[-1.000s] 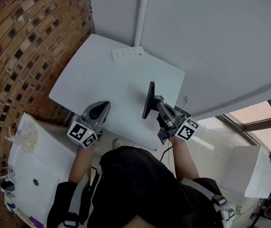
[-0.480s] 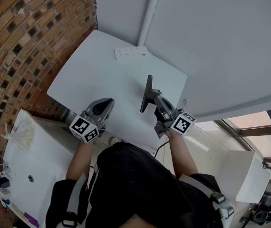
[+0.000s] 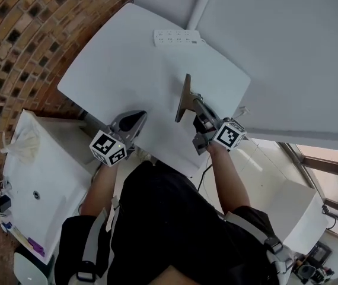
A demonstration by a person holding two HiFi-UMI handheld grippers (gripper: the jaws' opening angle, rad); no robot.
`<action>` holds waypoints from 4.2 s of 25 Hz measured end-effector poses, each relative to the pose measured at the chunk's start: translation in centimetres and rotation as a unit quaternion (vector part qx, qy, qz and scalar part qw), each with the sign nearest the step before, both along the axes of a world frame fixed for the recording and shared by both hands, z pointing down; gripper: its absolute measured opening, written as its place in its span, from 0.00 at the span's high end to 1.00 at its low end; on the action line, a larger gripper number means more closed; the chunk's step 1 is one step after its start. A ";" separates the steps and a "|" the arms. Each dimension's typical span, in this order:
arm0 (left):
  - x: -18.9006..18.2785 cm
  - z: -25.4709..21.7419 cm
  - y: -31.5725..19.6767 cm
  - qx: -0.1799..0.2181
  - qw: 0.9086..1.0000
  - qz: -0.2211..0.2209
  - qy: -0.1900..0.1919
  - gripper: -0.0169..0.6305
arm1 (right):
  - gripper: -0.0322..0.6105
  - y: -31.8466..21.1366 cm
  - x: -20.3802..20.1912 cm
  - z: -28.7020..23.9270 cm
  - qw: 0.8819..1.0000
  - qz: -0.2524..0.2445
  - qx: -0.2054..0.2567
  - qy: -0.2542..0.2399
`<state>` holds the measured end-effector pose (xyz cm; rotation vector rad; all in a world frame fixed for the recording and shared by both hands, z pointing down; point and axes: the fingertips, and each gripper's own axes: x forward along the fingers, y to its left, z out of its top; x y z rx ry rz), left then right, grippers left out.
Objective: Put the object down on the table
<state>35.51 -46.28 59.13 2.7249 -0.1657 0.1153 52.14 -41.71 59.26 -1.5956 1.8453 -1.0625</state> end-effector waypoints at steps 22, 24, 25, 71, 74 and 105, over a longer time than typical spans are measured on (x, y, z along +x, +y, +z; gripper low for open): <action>0.1 4.7 0.7 -0.032 0.999 -0.010 -0.027 0.97 | 0.94 -6.8 -2.3 14.2 0.981 -0.022 -0.166 -0.095; -0.2 5.0 0.8 -0.037 0.999 -0.012 -0.028 0.97 | 0.94 -7.0 -2.5 14.8 0.980 -0.019 -0.172 -0.098; -0.3 5.1 0.8 -0.038 0.999 -0.012 -0.029 0.97 | 0.94 -7.2 -2.5 15.0 0.979 -0.017 -0.176 -0.098; -3.6 -3.4 5.4 0.026 0.998 0.033 0.046 0.97 | 0.95 4.5 -5.3 -0.1 0.974 0.022 -0.025 0.224; -2.8 -4.2 7.1 0.042 0.998 0.031 0.042 0.97 | 0.95 6.8 -5.7 -2.0 0.963 0.007 -0.008 0.268; -9.0 -7.2 24.6 0.073 0.995 -0.058 0.038 0.97 | 0.95 26.4 -8.5 -5.5 0.938 -0.007 0.052 0.341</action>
